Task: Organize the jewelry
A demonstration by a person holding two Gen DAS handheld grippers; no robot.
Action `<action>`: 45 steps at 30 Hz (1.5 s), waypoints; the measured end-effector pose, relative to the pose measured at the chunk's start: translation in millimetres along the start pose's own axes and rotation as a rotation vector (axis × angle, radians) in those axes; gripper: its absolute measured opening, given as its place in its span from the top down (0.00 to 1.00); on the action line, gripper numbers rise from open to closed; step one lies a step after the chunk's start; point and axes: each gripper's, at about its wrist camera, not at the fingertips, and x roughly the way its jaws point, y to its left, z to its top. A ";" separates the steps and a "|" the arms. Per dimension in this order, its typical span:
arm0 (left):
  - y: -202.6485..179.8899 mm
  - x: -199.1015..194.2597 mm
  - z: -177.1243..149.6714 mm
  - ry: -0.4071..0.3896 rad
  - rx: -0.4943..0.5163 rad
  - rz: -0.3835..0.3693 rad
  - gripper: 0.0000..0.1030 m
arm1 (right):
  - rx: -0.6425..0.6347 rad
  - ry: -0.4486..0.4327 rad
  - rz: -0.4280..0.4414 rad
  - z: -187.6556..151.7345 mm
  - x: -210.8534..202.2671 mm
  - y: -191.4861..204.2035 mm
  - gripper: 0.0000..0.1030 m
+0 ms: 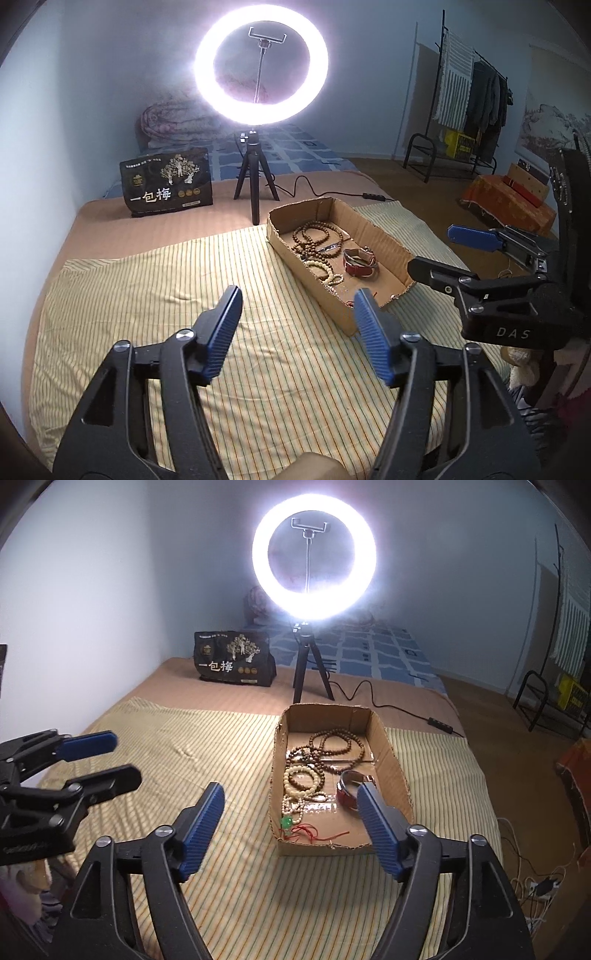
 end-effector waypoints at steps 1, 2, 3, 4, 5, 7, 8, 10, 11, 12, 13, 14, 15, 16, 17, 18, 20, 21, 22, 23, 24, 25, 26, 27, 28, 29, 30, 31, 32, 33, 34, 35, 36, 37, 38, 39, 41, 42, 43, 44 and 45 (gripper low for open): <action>0.2 -2.2 -0.8 -0.004 0.000 0.002 0.33 | 0.000 -0.006 -0.006 -0.7 -0.6 0.5 0.23; 0.4 -3.5 -1.4 -0.006 0.001 0.005 0.29 | -0.002 -0.010 -0.009 -1.0 -0.8 1.1 0.23; 0.3 -4.9 -2.1 -0.010 0.002 0.012 0.26 | -0.006 -0.012 -0.010 -0.8 -0.7 2.0 0.23; 0.0 -5.8 -2.7 -0.014 0.005 0.017 0.22 | -0.010 -0.014 -0.011 -0.4 -0.3 2.8 0.23; -0.7 -6.4 -3.4 -0.018 0.009 0.020 0.21 | -0.012 -0.017 -0.012 -0.5 -0.4 3.4 0.23; -2.2 -7.8 -4.1 -0.021 0.022 0.040 0.20 | -0.010 -0.022 -0.021 -0.4 0.7 3.2 0.23; -2.9 -7.3 -4.2 -0.018 0.029 0.048 0.16 | -0.007 -0.024 -0.024 -0.6 1.0 2.9 0.23; -4.5 -6.6 -5.1 -0.018 0.043 0.064 0.10 | 0.001 -0.025 -0.029 -0.9 3.1 2.4 0.22; -4.2 -6.9 -5.5 -0.022 0.043 0.071 0.08 | 0.003 -0.024 -0.032 -1.6 3.4 3.2 0.22; -4.9 -6.5 -5.4 -0.023 0.047 0.080 0.08 | 0.003 -0.024 -0.035 -2.2 4.3 3.5 0.21; -5.5 -5.8 -5.3 -0.022 0.052 0.089 0.07 | 0.002 -0.024 -0.040 -2.6 4.9 4.4 0.21; -5.1 -5.5 -5.4 -0.022 0.055 0.099 0.05 | 0.000 -0.026 -0.048 -3.0 5.6 4.9 0.21; -5.5 -4.4 -5.2 -0.019 0.055 0.114 0.04 | -0.003 -0.028 -0.053 -3.0 5.7 5.5 0.21; -5.7 -3.5 -5.1 -0.015 0.055 0.125 0.02 | -0.004 -0.030 -0.057 -3.2 5.9 5.8 0.21; -5.3 -3.4 -5.6 -0.015 0.056 0.129 0.01 | -0.004 -0.031 -0.060 -3.4 6.0 5.6 0.21; -5.2 -3.0 -5.7 -0.015 0.056 0.134 0.01 | -0.002 -0.031 -0.061 -3.2 6.4 5.4 0.21; -4.5 -3.0 -6.0 -0.013 0.053 0.135 0.01 | 0.004 -0.029 -0.064 -2.8 7.1 4.6 0.21; -3.9 -3.3 -6.7 -0.012 0.051 0.132 0.01 | 0.008 -0.028 -0.064 -2.7 7.5 3.9 0.21; -3.9 -2.9 -6.9 -0.010 0.050 0.132 0.01 | 0.011 -0.028 -0.064 -2.4 7.6 3.4 0.21; -3.4 -3.3 -7.1 -0.009 0.050 0.133 0.01 | 0.014 -0.028 -0.065 -2.2 7.5 3.0 0.21; -3.4 -3.5 -7.1 -0.008 0.050 0.133 0.01 | 0.015 -0.030 -0.066 -2.0 7.1 2.9 0.21; -3.3 -3.5 -7.0 -0.008 0.051 0.132 0.01 | 0.016 -0.031 -0.067 -1.7 7.2 2.9 0.21; -3.0 -3.3 -6.8 -0.009 0.050 0.133 0.01 | 0.016 -0.033 -0.067 -1.8 7.1 3.0 0.21; -2.9 -3.2 -6.8 -0.010 0.049 0.134 0.01 | 0.016 -0.033 -0.068 -1.8 7.0 3.1 0.21; -2.8 -2.9 -6.8 -0.009 0.047 0.131 0.01 | 0.015 -0.033 -0.067 -1.8 7.2 3.0 0.21; -2.9 -2.9 -6.8 -0.007 0.048 0.129 0.01 | 0.014 -0.032 -0.067 -1.9 7.8 3.2 0.21; -2.9 -2.9 -6.9 -0.006 0.046 0.127 0.01 | 0.014 -0.031 -0.069 -1.9 7.8 3.3 0.21; -2.9 -3.0 -6.9 -0.006 0.044 0.125 0.01 | 0.013 -0.032 -0.069 -2.0 8.0 3.5 0.21; -3.3 -3.3 -6.4 -0.005 0.043 0.125 0.01 | 0.011 -0.029 -0.071 -2.0 8.3 3.7 0.21; -3.1 -3.3 -6.4 -0.005 0.044 0.125 0.01 | 0.009 -0.025 -0.074 -2.1 8.6 3.9 0.21; -3.3 -3.4 -6.4 -0.005 0.044 0.124 0.01 | 0.009 -0.022 -0.077 -2.4 8.9 3.6 0.21; -3.4 -3.5 -5.9 -0.005 0.043 0.123 0.01 | 0.010 -0.021 -0.078 -2.5 9.0 3.5 0.21; -3.6 -3.7 -5.9 -0.006 0.043 0.123 0.01 | 0.011 -0.021 -0.077 -2.7 9.2 3.3 0.21; -3.7 -3.7 -5.9 -0.007 0.043 0.124 0.01 | 0.013 -0.021 -0.078 -2.8 8.6 3.0 0.21; -3.6 -3.6 -5.8 -0.006 0.044 0.123 0.01 | 0.014 -0.022 -0.079 -2.9 8.1 2.9 0.21; -3.6 -3.5 -5.8 -0.005 0.044 0.122 0.01 | 0.015 -0.022 -0.079 -2.8 7.4 2.5 0.21; -3.9 -3.9 -5.3 -0.004 0.043 0.120 0.01 | 0.015 -0.021 -0.078 -2.7 7.3 2.2 0.21; -4.5 -3.9 -5.2 -0.003 0.045 0.120 0.01 | 0.014 -0.020 -0.078 -2.7 7.2 2.0 0.21; -4.3 -4.6 -4.7 -0.004 0.045 0.120 0.01 | 0.013 -0.020 -0.078 -2.7 6.9 1.9 0.21; -4.5 -4.5 -4.6 -0.004 0.044 0.121 0.01 | 0.013 -0.019 -0.078 -2.7 7.3 1.9 0.21; -4.6 -4.5 -4.6 -0.004 0.044 0.121 0.01 | 0.014 -0.019 -0.078 -2.6 7.1 1.8 0.21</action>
